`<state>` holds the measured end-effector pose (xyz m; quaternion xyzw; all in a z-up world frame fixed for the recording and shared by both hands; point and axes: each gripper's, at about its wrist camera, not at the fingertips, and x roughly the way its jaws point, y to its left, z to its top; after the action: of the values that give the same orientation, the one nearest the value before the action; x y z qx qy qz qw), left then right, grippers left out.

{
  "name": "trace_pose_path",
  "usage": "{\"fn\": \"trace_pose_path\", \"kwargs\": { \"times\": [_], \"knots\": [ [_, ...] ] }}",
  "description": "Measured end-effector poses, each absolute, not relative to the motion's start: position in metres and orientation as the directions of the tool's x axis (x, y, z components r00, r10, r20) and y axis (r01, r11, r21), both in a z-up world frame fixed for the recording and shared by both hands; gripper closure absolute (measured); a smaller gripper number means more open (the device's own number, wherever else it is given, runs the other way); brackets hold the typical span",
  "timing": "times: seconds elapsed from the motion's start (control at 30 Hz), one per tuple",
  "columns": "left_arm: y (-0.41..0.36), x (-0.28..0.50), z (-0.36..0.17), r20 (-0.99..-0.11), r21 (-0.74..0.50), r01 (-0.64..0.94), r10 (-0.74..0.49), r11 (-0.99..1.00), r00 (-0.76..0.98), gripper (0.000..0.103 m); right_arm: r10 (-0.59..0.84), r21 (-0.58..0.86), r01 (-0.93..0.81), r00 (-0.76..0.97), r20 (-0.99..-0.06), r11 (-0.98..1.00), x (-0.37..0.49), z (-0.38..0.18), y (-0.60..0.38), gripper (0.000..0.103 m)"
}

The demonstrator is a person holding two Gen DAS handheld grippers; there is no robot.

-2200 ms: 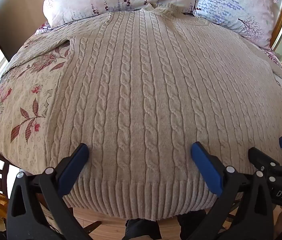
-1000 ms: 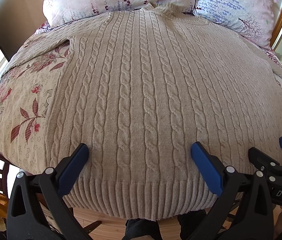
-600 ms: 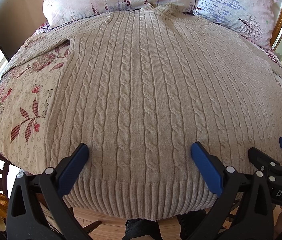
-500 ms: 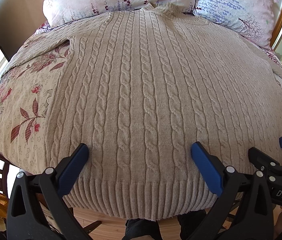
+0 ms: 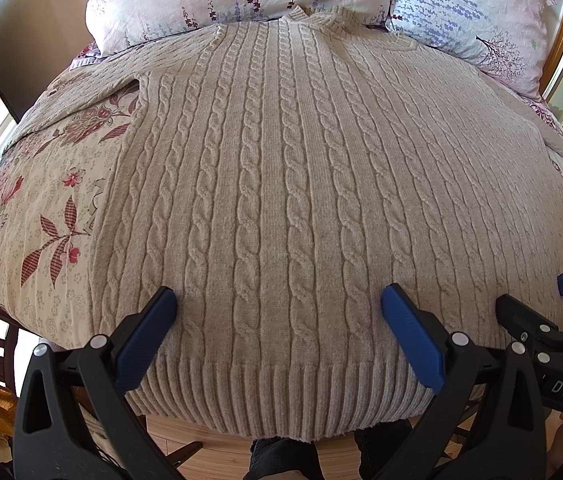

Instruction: Fold small clothes

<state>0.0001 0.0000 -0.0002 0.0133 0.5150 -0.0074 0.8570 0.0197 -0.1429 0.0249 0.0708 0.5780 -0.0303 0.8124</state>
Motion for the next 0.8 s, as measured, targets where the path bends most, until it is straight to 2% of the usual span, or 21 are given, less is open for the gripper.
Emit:
{"fn": "trace_pose_path", "kwargs": {
  "times": [0.8],
  "knots": [
    [0.0000,0.0001,-0.0002,-0.883,0.015,0.026,0.001,1.000,0.469,0.002,0.033,0.082,0.125,0.352,-0.935,0.989,0.0178,0.0257,-0.1438,0.001]
  ]
}}
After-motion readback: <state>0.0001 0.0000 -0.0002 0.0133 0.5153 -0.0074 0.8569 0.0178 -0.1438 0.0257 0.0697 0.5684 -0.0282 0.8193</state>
